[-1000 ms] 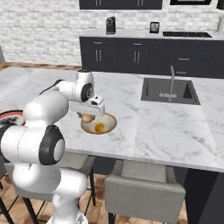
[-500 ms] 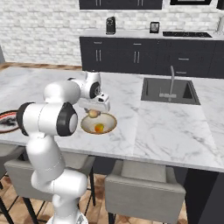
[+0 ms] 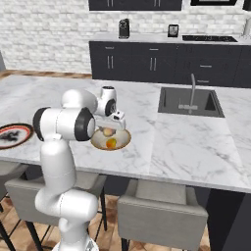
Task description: Take the fruits from the plate on the dining counter and place two fruits in each bowl.
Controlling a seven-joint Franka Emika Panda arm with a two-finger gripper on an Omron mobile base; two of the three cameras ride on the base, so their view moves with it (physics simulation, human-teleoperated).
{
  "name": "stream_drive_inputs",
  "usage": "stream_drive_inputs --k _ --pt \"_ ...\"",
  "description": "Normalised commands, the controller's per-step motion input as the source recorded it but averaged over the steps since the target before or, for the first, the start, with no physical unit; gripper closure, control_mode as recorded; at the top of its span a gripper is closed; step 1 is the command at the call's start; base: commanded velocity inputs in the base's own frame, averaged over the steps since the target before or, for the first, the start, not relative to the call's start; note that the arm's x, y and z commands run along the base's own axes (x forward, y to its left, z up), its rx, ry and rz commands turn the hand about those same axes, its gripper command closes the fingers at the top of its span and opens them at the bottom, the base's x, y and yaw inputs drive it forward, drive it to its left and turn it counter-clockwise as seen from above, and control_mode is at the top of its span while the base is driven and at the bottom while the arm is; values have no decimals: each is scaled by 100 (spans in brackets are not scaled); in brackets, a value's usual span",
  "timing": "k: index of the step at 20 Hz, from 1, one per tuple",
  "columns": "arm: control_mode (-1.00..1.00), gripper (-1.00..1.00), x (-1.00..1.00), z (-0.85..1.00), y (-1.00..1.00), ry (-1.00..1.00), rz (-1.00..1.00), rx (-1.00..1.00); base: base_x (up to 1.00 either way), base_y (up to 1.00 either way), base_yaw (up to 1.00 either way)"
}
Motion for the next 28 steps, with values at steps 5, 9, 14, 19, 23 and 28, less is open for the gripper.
stream_drive_inputs --k 5,9,14,19,23,28 --pt "-100 100 0 -25 -6 0 0 0 0 0 0" --pt "-100 100 0 -26 -4 0 0 0 0 0 0" --pt "-100 -100 0 -15 -1 0 0 0 0 0 0" --pt "-100 -100 0 0 0 0 0 0 0 0 0" --pt "-100 -100 -9 0 0 0 0 0 0 0 0" --pt "-100 -100 -41 20 -1 0 0 0 0 0 0"
